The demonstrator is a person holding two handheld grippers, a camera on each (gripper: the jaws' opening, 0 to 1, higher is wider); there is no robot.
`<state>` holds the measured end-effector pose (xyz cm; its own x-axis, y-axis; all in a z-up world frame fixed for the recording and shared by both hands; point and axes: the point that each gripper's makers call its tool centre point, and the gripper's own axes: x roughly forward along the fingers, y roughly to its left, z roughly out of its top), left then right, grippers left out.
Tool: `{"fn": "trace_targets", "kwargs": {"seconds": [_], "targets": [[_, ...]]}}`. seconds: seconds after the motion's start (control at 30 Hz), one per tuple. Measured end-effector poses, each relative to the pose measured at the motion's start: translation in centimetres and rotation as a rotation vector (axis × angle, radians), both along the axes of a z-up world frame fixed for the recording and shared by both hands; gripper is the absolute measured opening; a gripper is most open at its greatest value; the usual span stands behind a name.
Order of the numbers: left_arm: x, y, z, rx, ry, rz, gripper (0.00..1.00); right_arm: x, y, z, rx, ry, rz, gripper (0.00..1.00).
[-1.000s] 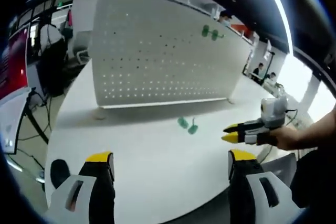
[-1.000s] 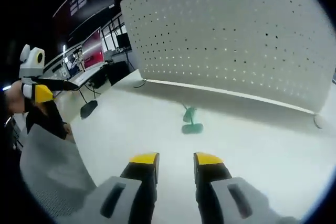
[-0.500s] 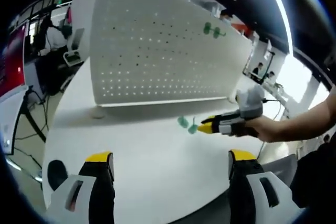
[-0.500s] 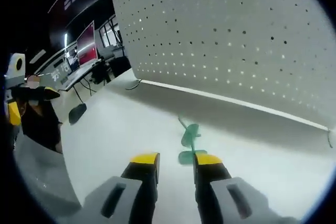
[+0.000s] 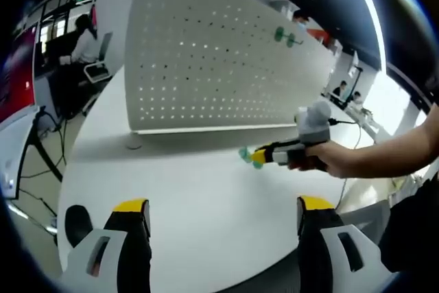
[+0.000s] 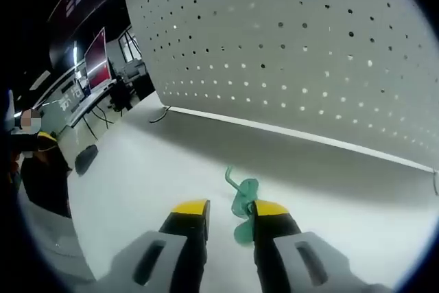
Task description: Insert the hook assembly into the mounting plate slot until the hook locks in place.
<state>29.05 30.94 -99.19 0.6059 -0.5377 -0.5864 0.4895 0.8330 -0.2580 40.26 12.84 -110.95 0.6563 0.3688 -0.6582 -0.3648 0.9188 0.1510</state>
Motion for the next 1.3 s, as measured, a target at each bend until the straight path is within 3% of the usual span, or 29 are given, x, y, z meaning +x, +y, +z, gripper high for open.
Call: {"fn": "trace_targets", "kwargs": {"seconds": [0.1, 0.27, 0.83, 1.13, 1.3], "targets": [[0.2, 0.0, 0.0, -0.002, 0.003, -0.005, 0.89, 0.4, 0.2, 0.0, -0.006, -0.002, -0.002, 0.18], [0.5, 0.1, 0.0, -0.005, 0.008, -0.003, 0.88, 0.7, -0.3, -0.3, -0.058, 0.014, 0.008, 0.03], [0.3, -0.7, 0.1, -0.016, 0.005, -0.016, 0.88, 0.0, -2.5, 0.7, -0.05, -0.008, -0.051, 0.0], [0.4, -1.0, 1.0, -0.023, -0.019, -0.01, 0.88, -0.4, -2.8, 3.4, 0.008, -0.063, -0.072, 0.0], [0.4, -1.1, 1.4, -0.026, -0.031, -0.012, 0.88, -0.1, -2.7, 6.6, 0.03, -0.153, -0.075, 0.0]]}}
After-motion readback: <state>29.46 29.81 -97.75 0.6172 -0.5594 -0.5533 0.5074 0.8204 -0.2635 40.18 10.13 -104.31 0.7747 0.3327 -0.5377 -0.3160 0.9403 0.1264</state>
